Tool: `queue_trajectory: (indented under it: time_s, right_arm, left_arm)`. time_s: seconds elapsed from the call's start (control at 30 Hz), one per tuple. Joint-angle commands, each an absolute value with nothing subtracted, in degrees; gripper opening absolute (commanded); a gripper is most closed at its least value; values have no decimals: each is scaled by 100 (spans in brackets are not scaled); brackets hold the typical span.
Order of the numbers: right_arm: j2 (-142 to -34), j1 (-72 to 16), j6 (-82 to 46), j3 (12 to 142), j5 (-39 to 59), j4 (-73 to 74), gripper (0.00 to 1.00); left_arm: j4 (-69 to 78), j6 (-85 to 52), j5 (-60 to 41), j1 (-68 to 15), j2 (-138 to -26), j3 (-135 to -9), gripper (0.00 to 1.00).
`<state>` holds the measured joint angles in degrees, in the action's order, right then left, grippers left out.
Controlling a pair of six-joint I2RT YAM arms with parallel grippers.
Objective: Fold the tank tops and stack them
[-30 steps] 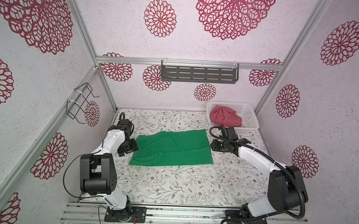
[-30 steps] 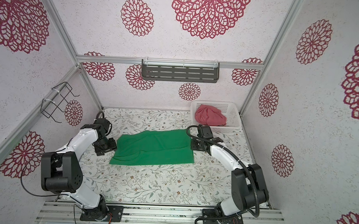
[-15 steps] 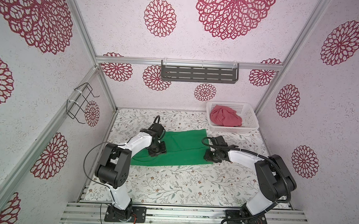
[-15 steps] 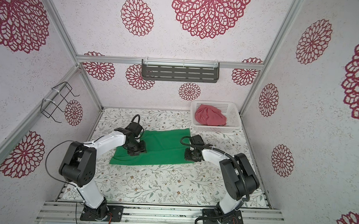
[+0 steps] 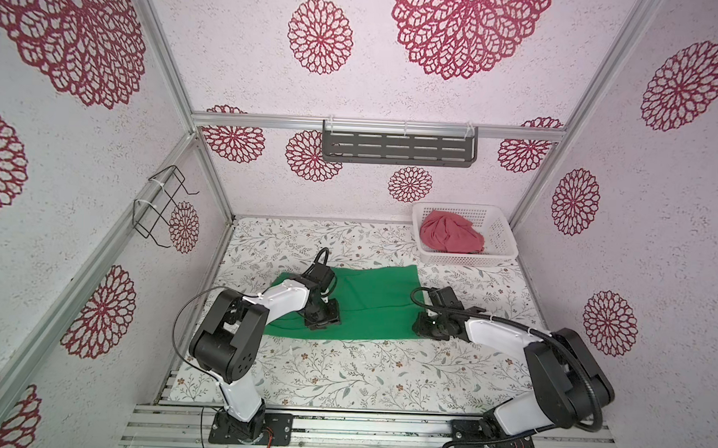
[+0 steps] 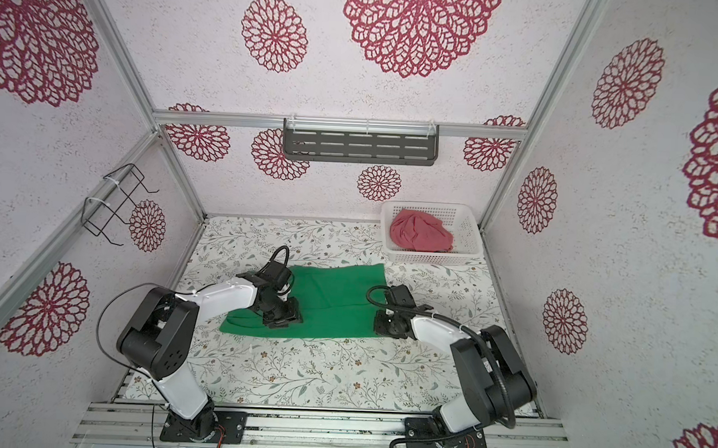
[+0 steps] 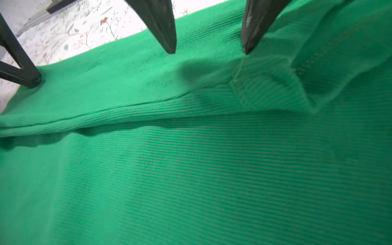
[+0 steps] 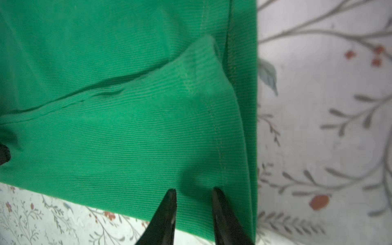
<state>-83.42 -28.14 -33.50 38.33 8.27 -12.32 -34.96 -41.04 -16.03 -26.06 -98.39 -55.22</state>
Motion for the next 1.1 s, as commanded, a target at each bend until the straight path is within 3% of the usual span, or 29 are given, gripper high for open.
queue_trajectory:
  time_s: [0.0, 0.1, 0.23, 0.33, 0.57, 0.77, 1.07]
  right_arm:
    - [-7810, -2950, -3682, 3429, 797, -2344, 32]
    - [-7284, -2964, -3542, 3438, 881, -2873, 33]
    - [-7211, -2731, -2742, 4267, 826, -3524, 39]
    - [-7479, -2431, -2258, 4934, 594, -3561, 40]
    - [-8450, -2307, -2192, 6069, 666, -2819, 40]
    - [-8774, -2303, -2251, 6003, 487, -2519, 40]
    - [-8946, -2259, -2223, 5807, 355, -2402, 39]
  left_arm:
    - [-4107, -4548, -2024, -3025, -9724, -4800, 54]
    - [-4498, -4587, -2026, -3159, -9265, -4828, 55]
    - [-5537, -3906, -1730, -2800, -9005, -6220, 60]
    - [-5976, -3262, -1351, -2429, -9254, -7454, 60]
    - [-5398, -2650, -1021, -1756, -10800, -9169, 52]
    - [-5167, -2247, -931, -1644, -12167, -10003, 51]
    - [-4630, -2283, -1168, -1641, -12676, -9993, 48]
